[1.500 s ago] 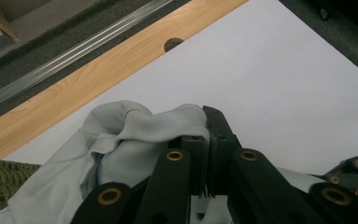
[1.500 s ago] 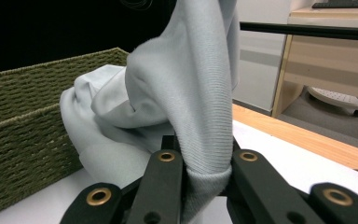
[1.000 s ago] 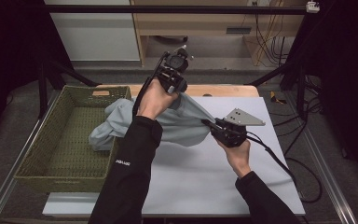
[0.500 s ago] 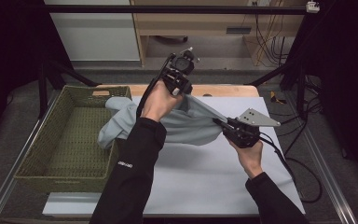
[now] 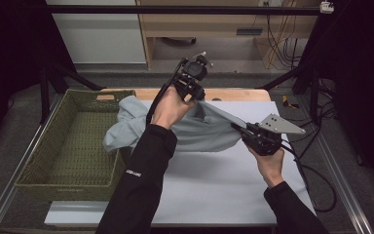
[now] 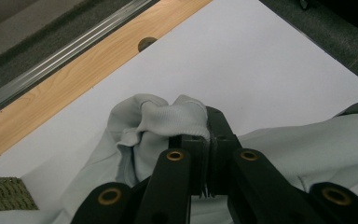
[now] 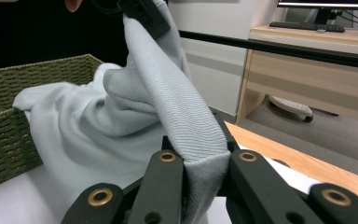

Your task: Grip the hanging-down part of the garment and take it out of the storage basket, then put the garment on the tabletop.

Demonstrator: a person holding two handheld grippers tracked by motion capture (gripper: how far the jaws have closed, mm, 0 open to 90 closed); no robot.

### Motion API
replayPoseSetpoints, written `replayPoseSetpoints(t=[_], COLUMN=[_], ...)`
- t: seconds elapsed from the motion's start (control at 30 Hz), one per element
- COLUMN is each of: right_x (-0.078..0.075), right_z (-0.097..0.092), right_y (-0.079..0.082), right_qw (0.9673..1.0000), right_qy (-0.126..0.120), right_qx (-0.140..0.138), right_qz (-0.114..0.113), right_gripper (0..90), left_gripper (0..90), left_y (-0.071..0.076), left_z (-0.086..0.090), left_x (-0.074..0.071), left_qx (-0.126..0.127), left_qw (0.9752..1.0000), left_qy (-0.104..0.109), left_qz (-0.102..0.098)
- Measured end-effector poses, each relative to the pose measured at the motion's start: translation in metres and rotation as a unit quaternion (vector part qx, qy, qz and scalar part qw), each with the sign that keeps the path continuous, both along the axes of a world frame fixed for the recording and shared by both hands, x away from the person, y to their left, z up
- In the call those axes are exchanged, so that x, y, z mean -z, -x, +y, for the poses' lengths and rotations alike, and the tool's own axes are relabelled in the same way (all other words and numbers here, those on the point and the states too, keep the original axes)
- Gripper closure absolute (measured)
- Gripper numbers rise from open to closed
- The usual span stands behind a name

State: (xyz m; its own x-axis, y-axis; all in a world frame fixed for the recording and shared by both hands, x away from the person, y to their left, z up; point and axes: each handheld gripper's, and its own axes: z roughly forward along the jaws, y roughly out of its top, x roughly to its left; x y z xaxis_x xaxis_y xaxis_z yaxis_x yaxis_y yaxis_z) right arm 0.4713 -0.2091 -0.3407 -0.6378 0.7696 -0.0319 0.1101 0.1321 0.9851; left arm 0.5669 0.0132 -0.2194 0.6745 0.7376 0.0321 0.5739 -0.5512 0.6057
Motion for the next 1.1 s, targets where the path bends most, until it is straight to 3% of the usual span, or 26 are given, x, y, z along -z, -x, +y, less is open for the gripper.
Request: replayPoseSetpoints(t=[0.2, 0.43, 0.77, 0.93, 0.97, 1.07, 1.1], right_x=[-0.004, -0.011, -0.004, 0.0, 0.001, 0.007, 0.01], right_z=[-0.009, -0.017, -0.014, -0.01, -0.009, -0.006, -0.007], right_y=[0.004, 0.004, 0.008, 0.01, 0.011, 0.014, 0.017], right_qw=[0.9999, 0.9991, 0.9997, 1.0, 0.9999, 0.9998, 0.9996], right_qy=[0.007, -0.011, 0.002, -0.005, 0.001, -0.009, -0.019], right_qx=[0.009, 0.034, 0.016, 0.001, -0.001, 0.0, -0.002], right_qz=[-0.009, -0.022, -0.018, -0.008, -0.01, -0.016, -0.019], right_gripper=[86.8, 86.8, 86.5, 85.0, 81.7, 58.8, 43.3], left_gripper=[87.1, 87.1, 87.1, 87.1, 87.1, 87.1, 87.1], left_y=[0.0, 0.001, 0.001, 0.001, 0.002, 0.003, 0.003], left_z=[-0.004, -0.01, -0.014, -0.013, -0.013, -0.013, -0.013], left_x=[0.003, 0.004, 0.006, 0.008, 0.009, 0.011, 0.012], left_qx=[0.006, 0.015, 0.018, 0.02, 0.019, 0.024, 0.021], left_qw=[1.0, 0.9999, 0.9998, 0.9998, 0.9998, 0.9997, 0.9998], left_qy=[0.002, 0.006, 0.006, 0.009, 0.008, -0.002, 0.004], left_qz=[0.004, 0.005, 0.004, 0.004, 0.003, -0.001, 0.0])
